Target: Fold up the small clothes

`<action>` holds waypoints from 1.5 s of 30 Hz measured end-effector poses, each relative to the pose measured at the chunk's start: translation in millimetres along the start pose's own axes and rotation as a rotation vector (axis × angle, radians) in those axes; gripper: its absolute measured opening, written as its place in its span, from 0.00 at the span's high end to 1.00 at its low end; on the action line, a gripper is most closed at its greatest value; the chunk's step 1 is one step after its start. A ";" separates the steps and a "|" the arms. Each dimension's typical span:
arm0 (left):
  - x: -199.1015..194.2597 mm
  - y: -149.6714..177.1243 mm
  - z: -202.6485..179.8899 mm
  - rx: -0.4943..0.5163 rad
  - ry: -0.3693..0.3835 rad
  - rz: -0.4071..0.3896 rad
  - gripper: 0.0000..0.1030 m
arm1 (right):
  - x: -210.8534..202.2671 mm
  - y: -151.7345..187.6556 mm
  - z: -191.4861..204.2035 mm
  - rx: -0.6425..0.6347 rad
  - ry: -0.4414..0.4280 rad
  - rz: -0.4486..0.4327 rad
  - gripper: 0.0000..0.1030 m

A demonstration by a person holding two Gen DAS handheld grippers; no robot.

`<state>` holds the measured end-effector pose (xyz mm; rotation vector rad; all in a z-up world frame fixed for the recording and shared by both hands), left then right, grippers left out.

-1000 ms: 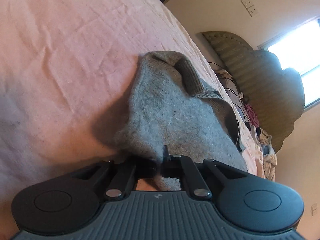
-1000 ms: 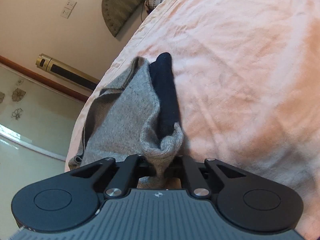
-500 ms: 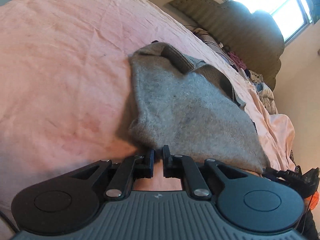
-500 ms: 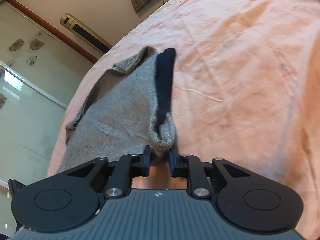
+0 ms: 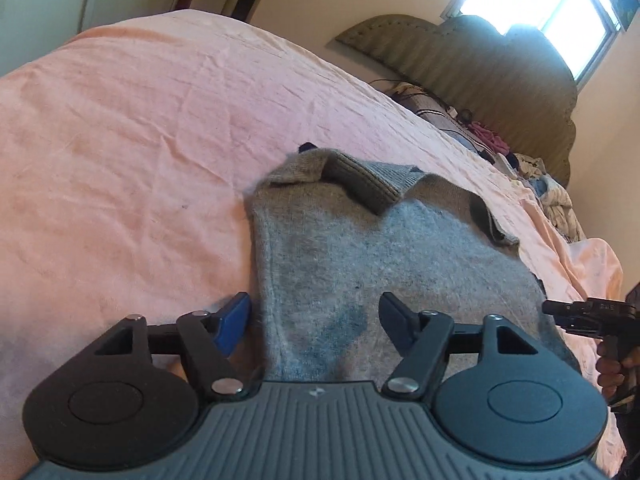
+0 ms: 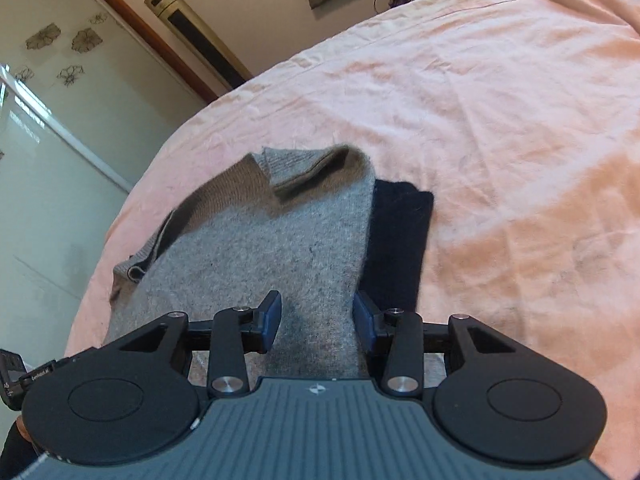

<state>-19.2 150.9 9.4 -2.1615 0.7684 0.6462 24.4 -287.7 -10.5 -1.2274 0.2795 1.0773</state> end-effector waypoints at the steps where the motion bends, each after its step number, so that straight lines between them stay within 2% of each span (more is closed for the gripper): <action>1: 0.7 0.8 -0.7 0.007 0.018 0.012 0.47 | 2.2 1.5 2.1 -0.023 0.018 0.013 0.66; 2: 0.7 2.2 -1.4 0.020 0.022 0.021 0.49 | 1.4 2.1 2.9 -0.037 0.024 0.012 0.70; 4: 0.7 4.0 -2.6 0.031 0.030 0.034 0.49 | -6.2 1.5 -0.5 -0.010 0.010 -0.015 0.70; 7: -0.1 3.1 -1.9 0.011 0.080 0.061 0.48 | -16.4 0.8 -11.2 0.045 -0.009 -0.051 0.70; 12: 8.3 0.4 1.4 -0.038 0.112 0.108 0.48 | -3.0 8.6 -15.8 0.100 -0.126 0.015 0.71; 14: 8.5 -0.6 0.4 -0.035 0.108 0.109 0.49 | -3.0 9.2 -10.6 0.076 -0.116 0.029 0.85; 15: 7.6 -1.0 0.1 -0.033 0.109 0.107 0.62 | -4.6 9.7 -8.3 0.059 -0.123 0.024 0.85; 16: 7.7 -2.3 -0.6 -0.022 0.104 0.113 0.85 | -7.1 10.0 -6.3 0.046 -0.133 0.019 0.87; 18: 2.9 -3.8 -2.0 0.009 0.094 0.101 0.89 | -16.1 9.6 -2.0 0.017 -0.144 0.005 0.87; 22: -26.3 -8.4 -11.6 0.107 0.136 0.072 0.92 | -52.6 13.3 14.4 -0.055 -0.188 -0.038 0.88; 24: -42.9 -8.5 -13.7 0.169 0.165 0.086 0.92 | -73.1 25.0 19.3 -0.087 -0.202 -0.038 0.88; 27: -46.4 1.0 -5.8 0.285 0.089 0.126 0.92 | -82.8 53.8 15.1 -0.090 -0.185 0.030 0.88; 30: -37.7 11.3 10.3 0.331 0.004 0.174 0.92 | -77.4 82.4 5.9 -0.049 -0.148 0.094 0.88; 31: -38.3 11.2 11.9 0.343 0.003 0.171 0.92 | -78.2 87.1 3.5 -0.036 -0.127 0.089 0.83; 33: -46.0 2.2 4.4 0.361 0.018 0.117 0.92 | -91.1 81.9 -0.8 -0.015 -0.109 0.010 0.75; 34: -51.5 -3.9 -4.1 0.382 0.028 0.064 0.91 | -99.5 74.2 -3.6 -0.002 -0.103 -0.046 0.66; 35: -56.1 -9.7 -16.0 0.418 0.036 0.011 0.88 | -106.7 65.3 -5.5 0.005 -0.093 -0.100 0.51; 36: -58.1 -14.8 -29.9 0.467 0.038 -0.037 0.75 | -111.1 55.3 -5.8 -0.004 -0.072 -0.143 0.46; 37: -56.5 -17.6 -44.6 0.523 0.030 -0.083 0.41 | -111.0 41.6 -4.4 -0.032 -0.035 -0.169 0.43; 39: -45.0 -16.3 -74.6 0.677 0.007 -0.220 0.00 | -100.3 16.5 -1.1 -0.119 0.081 -0.179 0.43; 40: -35.3 -9.7 -88.7 0.782 -0.002 -0.287 0.00 | -91.1 6.3 3.2 -0.175 0.135 -0.173 0.43; 41: -19.4 -4.5 -100.2 0.871 -0.027 -0.314 0.00 | -76.4 -6.1 7.3 -0.255 0.200 -0.162 0.43; 43: 21.9 2.9 -116.4 0.975 -0.069 -0.270 0.00 | -42.0 -23.6 14.5 -0.402 0.316 -0.120 0.43; 45: 57.4 10.2 -127.2 1.031 -0.072 -0.209 0.01 | -12.6 -37.6 13.8 -0.464 0.366 -0.076 0.44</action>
Point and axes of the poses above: each gripper's, at about its wrist camera, not at the fingertips, and x roughly the way its jaws point, z to its left, y to its underside, the point moved 3 cm from there along x, roughly the way its jaws point, and after that the axes turned 15 degrees about -x, right-handed, at the moved point
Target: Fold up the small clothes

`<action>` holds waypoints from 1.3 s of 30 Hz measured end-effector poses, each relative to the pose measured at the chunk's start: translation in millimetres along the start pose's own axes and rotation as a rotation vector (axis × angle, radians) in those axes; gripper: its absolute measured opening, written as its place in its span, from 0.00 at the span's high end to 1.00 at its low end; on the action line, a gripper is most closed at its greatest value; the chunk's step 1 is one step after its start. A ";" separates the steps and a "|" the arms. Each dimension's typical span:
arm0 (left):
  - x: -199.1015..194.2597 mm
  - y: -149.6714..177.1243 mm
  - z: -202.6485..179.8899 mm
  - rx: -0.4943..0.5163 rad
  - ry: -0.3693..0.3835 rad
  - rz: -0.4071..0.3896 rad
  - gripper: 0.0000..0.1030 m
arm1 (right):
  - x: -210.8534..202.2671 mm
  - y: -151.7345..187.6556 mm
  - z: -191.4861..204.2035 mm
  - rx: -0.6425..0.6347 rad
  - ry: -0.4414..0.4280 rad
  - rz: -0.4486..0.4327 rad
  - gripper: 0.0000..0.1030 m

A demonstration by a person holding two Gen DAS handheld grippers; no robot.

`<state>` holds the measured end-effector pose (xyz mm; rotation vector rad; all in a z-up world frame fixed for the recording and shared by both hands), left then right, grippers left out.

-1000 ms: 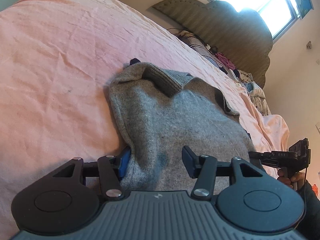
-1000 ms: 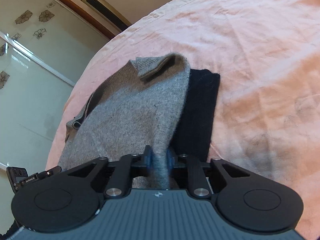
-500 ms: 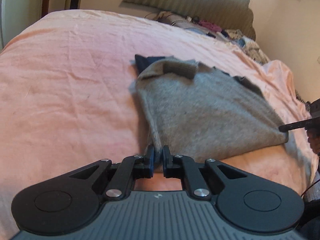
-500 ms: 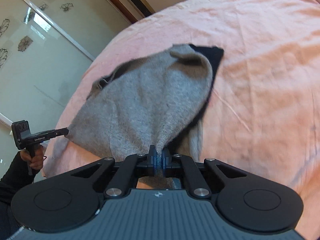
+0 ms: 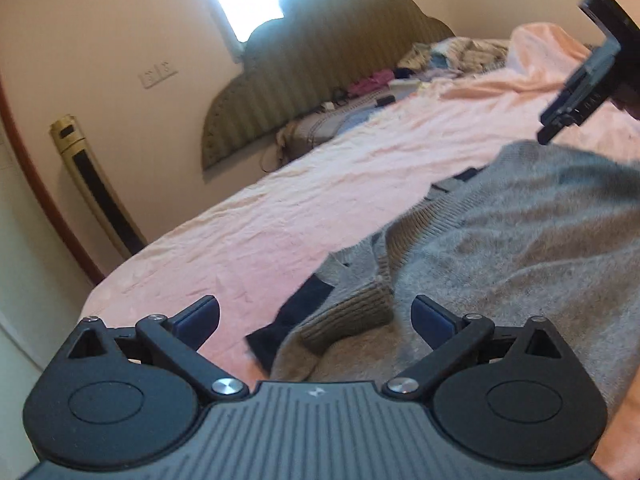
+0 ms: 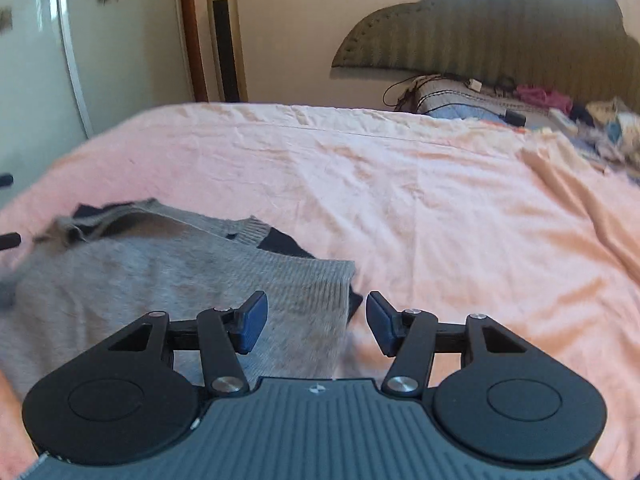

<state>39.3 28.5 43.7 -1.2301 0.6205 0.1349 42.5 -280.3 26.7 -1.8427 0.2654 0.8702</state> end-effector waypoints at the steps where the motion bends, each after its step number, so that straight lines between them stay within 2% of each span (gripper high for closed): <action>1: 13.2 0.3 -7.4 0.029 0.008 0.016 0.01 | 12.8 -4.4 -1.7 0.002 0.001 0.012 0.46; 2: 24.9 0.4 -13.9 0.052 0.012 0.036 0.03 | 24.6 -7.7 -3.5 0.019 -0.006 0.029 0.46; 3: 33.7 1.0 -18.7 0.062 0.021 0.052 0.09 | 35.0 -9.4 -5.6 0.040 -0.020 0.048 0.46; 5: 44.8 -0.3 -20.5 0.047 0.058 0.084 0.29 | 54.1 -9.4 -9.5 0.078 -0.040 0.088 0.45; 6: 50.0 -2.3 -19.1 0.027 0.078 0.109 0.54 | 62.3 -8.0 -11.2 0.096 -0.045 0.105 0.45; 7: 54.8 -4.1 -15.5 0.003 0.084 0.127 0.72 | 66.7 -6.7 -14.5 0.125 -0.057 0.099 0.45; 8: 58.5 -5.8 -10.9 -0.025 0.080 0.142 0.75 | 65.5 -4.6 -15.8 0.166 -0.078 0.084 0.47; 9: 61.7 -7.8 -4.7 -0.057 0.072 0.148 0.85 | 65.9 -3.5 -20.6 0.210 -0.093 0.065 0.55; 10: 64.8 -10.5 2.6 -0.100 0.059 0.151 0.92 | 65.5 -3.6 -24.5 0.248 -0.102 0.048 0.86; 12: 65.2 -17.3 24.2 -0.215 0.043 0.140 0.92 | 58.9 -3.3 -30.6 0.307 -0.128 -0.003 0.88; 15: 71.3 -24.9 55.3 -0.379 0.042 0.152 0.92 | 49.8 -5.0 -34.9 0.326 -0.138 -0.050 0.88; 18: 85.8 -23.4 66.6 -0.410 -0.035 0.170 0.92 | 53.5 -6.4 -38.6 0.350 -0.118 -0.066 0.89; 21: 98.3 -20.1 70.9 -0.447 -0.053 0.202 0.92 | 61.6 -1.4 -46.9 0.407 -0.078 -0.075 0.90; 23: 107.5 -20.0 69.3 -0.439 -0.079 0.211 0.92 | 72.3 2.5 -48.9 0.427 -0.060 -0.056 0.90; 27: 121.5 -16.6 66.7 -0.415 -0.181 0.224 0.88 | 82.1 6.4 -40.1 0.413 -0.022 -0.048 0.87; 28: 117.1 -16.8 68.8 -0.434 -0.192 0.220 0.83 | 78.4 6.3 -39.9 0.420 -0.031 -0.049 0.80; 29: 111.3 -18.1 69.5 -0.449 -0.203 0.219 0.79 | 69.6 5.3 -40.3 0.430 -0.039 -0.059 0.66; 30: 103.1 -19.9 69.7 -0.454 -0.222 0.212 0.67 | 57.9 3.8 -40.8 0.433 -0.029 -0.086 0.59; 31: 92.3 -22.3 68.9 -0.459 -0.239 0.190 0.55 | 41.0 0.4 -40.7 0.427 0.003 -0.127 0.54; 32: 80.2 -24.2 66.8 -0.466 -0.233 0.155 0.47 | 25.1 -3.9 -39.0 0.420 0.016 -0.165 0.54; 33: 68.2 -25.7 63.0 -0.478 -0.208 0.114 0.28 | 12.4 -7.7 -35.5 0.425 -0.003 -0.197 0.54; 34: 59.3 -26.4 58.0 -0.491 -0.174 0.080 0.14 | 4.7 -11.8 -29.8 0.430 -0.043 -0.217 0.53; 35: 56.6 -27.4 51.1 -0.494 -0.134 0.072 0.14 | 2.5 -16.2 -22.0 0.424 -0.084 -0.220 0.46; 36: 61.7 -28.2 42.0 -0.476 -0.104 0.100 0.14 | 5.4 -20.2 -12.1 0.407 -0.104 -0.207 0.42; 37: 71.4 -27.8 32.5 -0.447 -0.103 0.140 0.14 | 13.3 -23.1 -2.0 0.376 -0.104 -0.182 0.36; 39: 98.2 -21.9 19.5 -0.399 -0.140 0.227 0.14 | 38.5 -21.6 14.7 0.325 -0.076 -0.093 0.35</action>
Point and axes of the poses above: each gripper's, at about its wrist camera, not at the fingertips, and x roughly the way its jaws point, z to its left, y to its underside, the point moved 3 cm from there along x, roughly the way its jaws point, and after that the axes turned 15 degrees about -x, right-handed, at the moved point
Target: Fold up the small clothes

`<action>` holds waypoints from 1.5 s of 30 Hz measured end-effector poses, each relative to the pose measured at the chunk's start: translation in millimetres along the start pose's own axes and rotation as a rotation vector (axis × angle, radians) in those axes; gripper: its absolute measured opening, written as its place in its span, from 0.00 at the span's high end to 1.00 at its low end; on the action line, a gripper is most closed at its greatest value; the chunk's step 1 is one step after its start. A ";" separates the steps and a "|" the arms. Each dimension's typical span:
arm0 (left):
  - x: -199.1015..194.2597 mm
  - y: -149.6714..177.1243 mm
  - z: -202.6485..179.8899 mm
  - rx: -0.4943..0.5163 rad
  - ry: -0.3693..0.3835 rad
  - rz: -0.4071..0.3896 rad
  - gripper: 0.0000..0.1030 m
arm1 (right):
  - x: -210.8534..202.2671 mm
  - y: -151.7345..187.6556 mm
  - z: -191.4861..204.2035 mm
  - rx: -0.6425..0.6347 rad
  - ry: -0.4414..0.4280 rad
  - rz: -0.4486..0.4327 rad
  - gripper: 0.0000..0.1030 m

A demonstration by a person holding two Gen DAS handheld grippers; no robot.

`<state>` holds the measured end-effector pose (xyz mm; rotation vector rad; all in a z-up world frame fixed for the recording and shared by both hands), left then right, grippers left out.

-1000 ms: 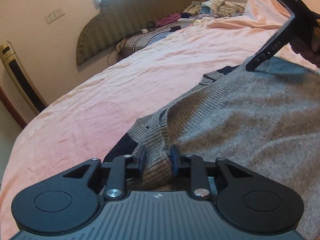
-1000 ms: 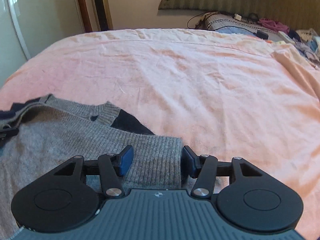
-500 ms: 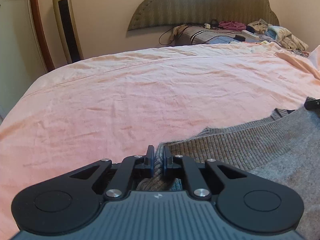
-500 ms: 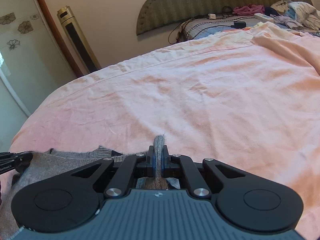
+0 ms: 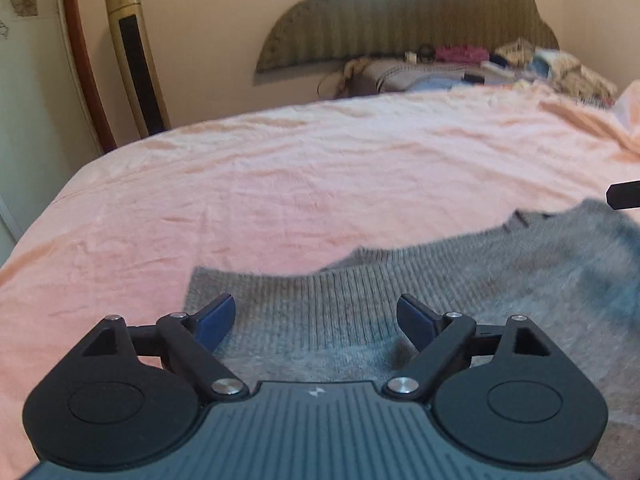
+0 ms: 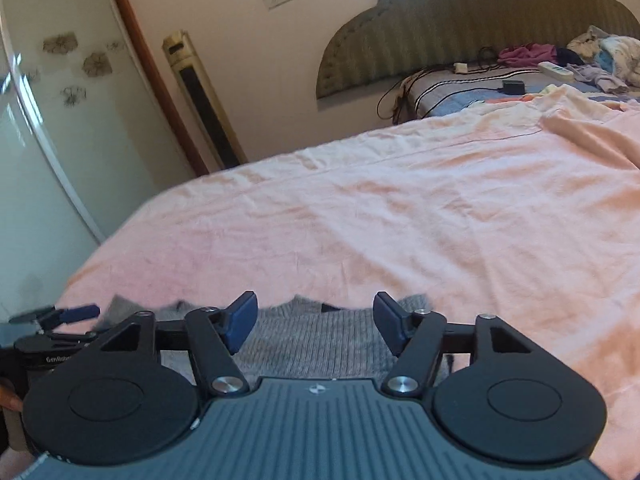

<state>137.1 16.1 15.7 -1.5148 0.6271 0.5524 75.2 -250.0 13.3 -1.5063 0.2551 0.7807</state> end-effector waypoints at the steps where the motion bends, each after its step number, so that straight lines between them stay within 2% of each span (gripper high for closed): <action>1: 13.3 2.8 -0.6 0.006 -0.026 0.025 0.13 | 14.1 9.5 0.8 0.001 0.025 0.064 0.35; 2: 17.5 3.6 5.0 -0.025 0.004 -0.007 0.12 | 23.1 21.4 0.9 -0.011 0.043 0.097 0.35; 3: 23.2 3.4 13.0 -0.055 0.017 -0.005 0.05 | 17.9 32.6 6.1 -0.089 0.060 0.030 0.35; 4: 28.4 1.3 23.5 -0.116 0.037 0.022 0.00 | 14.2 42.5 10.4 -0.161 0.076 0.007 0.34; 5: 30.8 -1.2 31.2 -0.157 0.044 0.025 0.00 | 9.4 47.4 12.1 -0.178 0.091 -0.001 0.34; 9: 32.2 -0.9 30.9 -0.160 -0.003 0.008 0.00 | 10.6 46.0 12.5 -0.182 0.099 -0.001 0.32; 12: 3.0 6.2 29.0 -0.164 -0.065 -0.021 0.02 | -8.4 43.7 20.7 -0.178 0.164 0.026 0.29; 13: -14.1 12.0 29.4 -0.168 -0.043 -0.029 0.01 | -24.4 44.1 24.2 -0.139 0.173 0.016 0.25; 15: -50.8 28.2 29.3 -0.185 0.067 -0.046 0.01 | -58.4 51.6 37.4 -0.106 0.083 -0.055 0.18; 16: -61.5 36.3 25.7 -0.174 0.107 -0.038 0.01 | -67.4 56.3 46.0 -0.116 0.043 -0.070 0.07; 17: -65.7 42.9 20.4 -0.147 0.120 -0.018 0.01 | -71.7 62.7 57.3 -0.141 0.023 -0.061 0.01; 20: -49.9 62.2 15.4 -0.090 0.086 0.044 0.00 | -52.0 89.8 80.8 -0.270 0.039 0.085 0.04; 21: -47.5 65.4 22.6 -0.113 0.112 0.007 0.00 | -53.2 101.0 86.1 -0.351 0.064 0.049 0.03; 22: -44.9 65.7 28.0 -0.113 0.113 -0.013 0.00 | -56.2 107.8 85.6 -0.379 0.064 0.020 0.02; 23: -44.2 64.0 31.9 -0.131 0.112 -0.009 0.00 | -59.3 108.3 79.6 -0.341 0.052 0.022 0.02; 27: -62.2 64.6 33.9 -0.194 0.062 0.007 0.00 | -74.8 106.8 83.2 -0.357 0.071 0.059 0.02; 29: -88.3 71.9 40.4 -0.259 0.084 0.002 0.00 | -97.4 107.2 80.0 -0.290 0.096 0.059 0.01; 31: -124.8 89.2 57.6 -0.397 0.152 -0.023 0.00 | -131.6 116.6 65.7 -0.152 0.093 0.015 0.00; 33: -154.9 114.2 78.4 -0.572 0.192 -0.034 0.00 | -157.9 131.1 41.8 0.035 0.075 -0.007 0.00; 36: -181.4 161.8 109.0 -0.909 0.254 0.000 0.00 | -175.9 162.1 5.7 0.351 0.023 0.043 0.01; 38: -190.6 183.9 119.0 -1.063 0.318 -0.010 0.00 | -178.0 174.1 -3.0 0.470 -0.040 0.026 0.03; 41: -182.5 182.9 120.4 -1.137 0.420 0.037 0.00 | -164.7 176.3 -1.6 0.564 -0.138 -0.002 0.00; 43: -169.6 177.2 120.5 -1.204 0.503 0.048 0.00 | -148.1 168.3 2.2 0.583 -0.177 -0.010 0.00; 45: -159.0 168.0 118.5 -1.221 0.472 0.032 0.01 | -134.1 159.2 5.4 0.585 -0.183 -0.027 0.00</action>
Point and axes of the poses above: each gripper's, at about its wrist camera, not at the fingertips, and x roughly the way its jaws point, z to its left, y to its underside, the point moved 3 cm from there along x, roughly the way its jaws point, and after that the axes turned 15 degrees about -x, right-handed, at the moved point
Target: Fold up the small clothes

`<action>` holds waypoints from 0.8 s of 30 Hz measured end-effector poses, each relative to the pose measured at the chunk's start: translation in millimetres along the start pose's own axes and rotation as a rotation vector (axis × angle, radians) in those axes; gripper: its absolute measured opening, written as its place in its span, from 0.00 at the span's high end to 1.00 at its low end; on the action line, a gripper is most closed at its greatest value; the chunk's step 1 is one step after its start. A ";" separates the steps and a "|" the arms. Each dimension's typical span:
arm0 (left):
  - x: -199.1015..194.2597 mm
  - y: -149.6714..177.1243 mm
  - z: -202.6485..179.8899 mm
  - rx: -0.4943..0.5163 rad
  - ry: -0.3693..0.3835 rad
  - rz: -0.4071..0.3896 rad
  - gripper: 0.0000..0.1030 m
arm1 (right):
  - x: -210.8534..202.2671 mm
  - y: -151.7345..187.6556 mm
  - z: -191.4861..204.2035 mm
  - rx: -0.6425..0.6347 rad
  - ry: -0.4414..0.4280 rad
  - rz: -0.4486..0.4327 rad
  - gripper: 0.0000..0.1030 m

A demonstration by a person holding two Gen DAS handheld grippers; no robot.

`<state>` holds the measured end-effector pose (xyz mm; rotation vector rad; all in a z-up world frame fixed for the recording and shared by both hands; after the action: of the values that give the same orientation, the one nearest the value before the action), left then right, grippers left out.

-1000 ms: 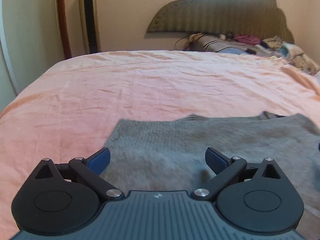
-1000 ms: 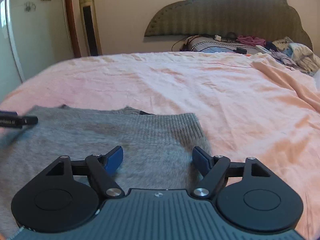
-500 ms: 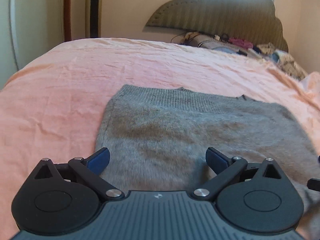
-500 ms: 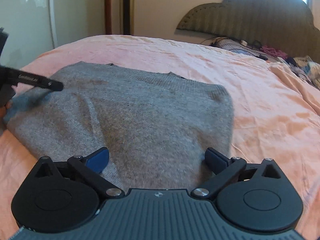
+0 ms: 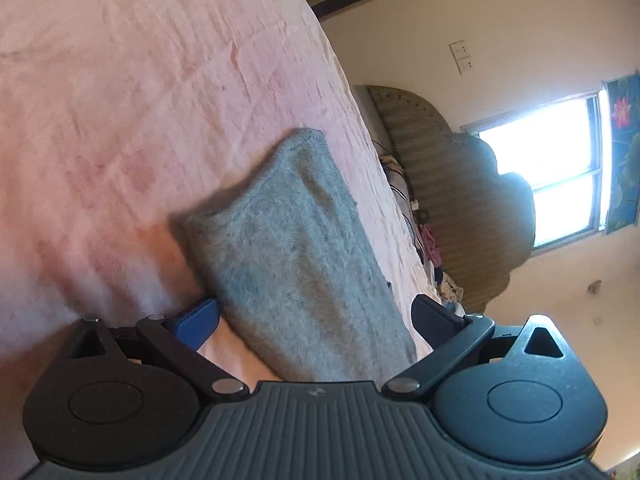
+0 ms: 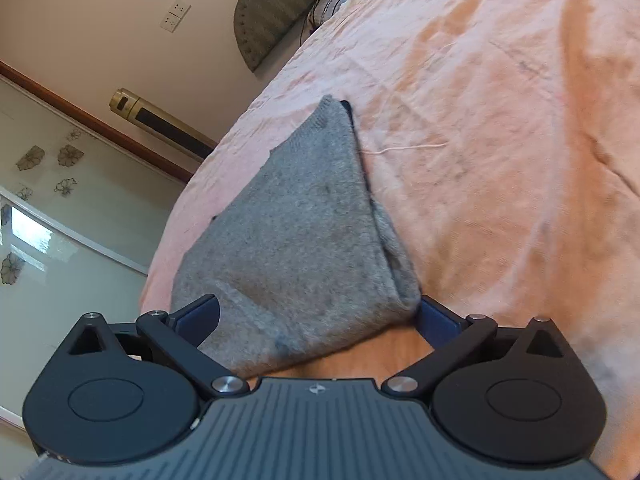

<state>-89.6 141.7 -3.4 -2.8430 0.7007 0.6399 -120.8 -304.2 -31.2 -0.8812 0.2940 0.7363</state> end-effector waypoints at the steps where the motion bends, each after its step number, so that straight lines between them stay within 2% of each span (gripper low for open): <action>1: 6.3 -1.8 -2.6 -0.003 -0.011 -0.010 0.02 | 6.6 -2.7 1.6 -0.005 -0.004 0.008 0.07; 2: 11.2 -3.2 -5.7 0.009 -0.035 -0.033 0.05 | 10.0 -4.4 2.9 -0.011 -0.001 0.014 0.17; 3: 16.6 -3.2 -7.8 0.026 -0.081 -0.050 0.21 | 12.5 -4.5 3.0 -0.014 0.010 0.016 0.25; 4: 21.6 -3.1 -8.9 0.050 -0.122 -0.053 0.54 | 16.6 -4.5 1.8 -0.013 0.018 0.036 0.52; 5: 27.7 -4.2 -7.3 0.069 -0.173 -0.033 0.72 | 20.7 -3.7 -1.0 -0.011 0.025 0.073 0.85; 6: 34.1 -4.2 -4.5 0.078 -0.220 -0.005 0.95 | 22.5 -3.4 -3.2 -0.009 0.018 0.086 0.83; 9: 20.5 -2.7 -4.3 0.093 -0.206 -0.019 0.96 | 13.0 -8.0 -1.2 -0.041 -0.014 0.070 0.84; 12: -4.4 -0.9 -11.9 0.140 -0.157 -0.028 0.96 | -8.7 -16.1 -2.8 -0.058 -0.036 0.054 0.86; 14: -7.9 -0.6 -6.0 0.171 -0.178 -0.005 0.96 | -12.6 -13.7 -14.2 -0.059 -0.009 0.077 0.87; 16: 0.6 -1.5 7.5 0.184 -0.251 0.019 0.96 | -3.6 -4.7 -26.5 -0.061 0.020 0.128 0.89; 17: -1.4 -1.6 8.7 0.199 -0.225 0.022 0.95 | -4.8 -2.1 -29.4 -0.048 0.005 0.112 0.90; 18: -4.6 -1.6 5.1 0.232 -0.233 0.021 0.93 | -7.1 -3.6 -29.2 -0.036 0.000 0.108 0.88; 19: -13.3 -1.6 -2.5 0.282 -0.242 -0.001 0.90 | -12.3 -8.0 -27.1 -0.037 0.010 0.095 0.73; 20: -21.6 -2.4 -11.9 0.328 -0.249 -0.041 0.86 | -19.9 -14.8 -24.6 -0.052 0.031 0.059 0.51; 21: -30.2 -4.4 -22.0 0.375 -0.240 -0.090 0.76 | -26.3 -22.6 -20.8 -0.079 0.053 0.016 0.39; 22: -37.4 -7.0 -33.6 0.421 -0.218 -0.150 0.58 | -29.7 -32.7 -15.0 -0.123 0.079 -0.017 0.27; 23: -41.5 -8.4 -47.2 0.481 -0.193 -0.217 0.45 | -26.0 -45.1 -6.7 -0.181 0.093 -0.028 0.28; 24: -39.8 -7.4 -62.1 0.559 -0.176 -0.276 0.17 | -19.1 -56.1 1.2 -0.226 0.099 -0.028 0.28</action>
<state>-95.0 149.9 70.0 -2.2769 0.3709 0.5364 -95.9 -335.3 12.7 -1.1357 0.2894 0.7098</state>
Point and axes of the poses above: each gripper's, at about its wrist camera, not at the fingertips, and x roughly the way its jaws point, z to its left, y to its underside, the point moved 3 cm from there along x, roughly the way its jaws point, and after that the axes turned 15 degrees about -x, right-handed, at the moved point
